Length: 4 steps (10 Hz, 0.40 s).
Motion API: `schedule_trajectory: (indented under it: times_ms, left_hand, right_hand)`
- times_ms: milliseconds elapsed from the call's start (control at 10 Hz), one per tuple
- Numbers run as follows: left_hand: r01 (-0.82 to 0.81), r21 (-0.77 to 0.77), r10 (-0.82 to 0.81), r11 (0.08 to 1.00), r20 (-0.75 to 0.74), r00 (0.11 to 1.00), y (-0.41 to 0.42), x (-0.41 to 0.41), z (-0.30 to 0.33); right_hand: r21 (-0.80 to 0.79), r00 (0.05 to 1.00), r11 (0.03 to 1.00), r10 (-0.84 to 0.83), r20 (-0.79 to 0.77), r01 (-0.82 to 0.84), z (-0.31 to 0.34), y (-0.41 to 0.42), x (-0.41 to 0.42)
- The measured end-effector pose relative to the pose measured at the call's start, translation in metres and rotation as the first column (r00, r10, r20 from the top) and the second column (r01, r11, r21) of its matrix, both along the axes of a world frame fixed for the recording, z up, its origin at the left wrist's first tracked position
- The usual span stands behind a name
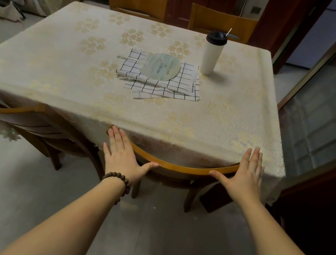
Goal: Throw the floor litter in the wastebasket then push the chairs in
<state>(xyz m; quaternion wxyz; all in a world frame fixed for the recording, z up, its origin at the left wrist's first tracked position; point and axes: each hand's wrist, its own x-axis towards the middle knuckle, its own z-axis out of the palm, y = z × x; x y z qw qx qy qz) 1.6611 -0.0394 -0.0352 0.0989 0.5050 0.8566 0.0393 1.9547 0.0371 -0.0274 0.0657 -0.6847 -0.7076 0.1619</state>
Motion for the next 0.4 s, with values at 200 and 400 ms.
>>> schedule_trajectory:
  times_ms: [200, 400]
  left_hand:
    - [0.034, -0.027, -0.032, 0.999, 0.063, 0.998, -0.002, -0.011, 0.018]
    - [0.097, 0.091, -0.098, 0.991, 0.004, 0.995, -0.044, -0.007, 0.038]
  right_hand:
    - [-0.039, 0.992, 0.999, 0.001, 0.125, 0.003, 0.012, -0.005, -0.007]
    - [0.089, 0.992, 0.989, 0.112, 0.058, -0.117, 0.024, -0.043, -0.030]
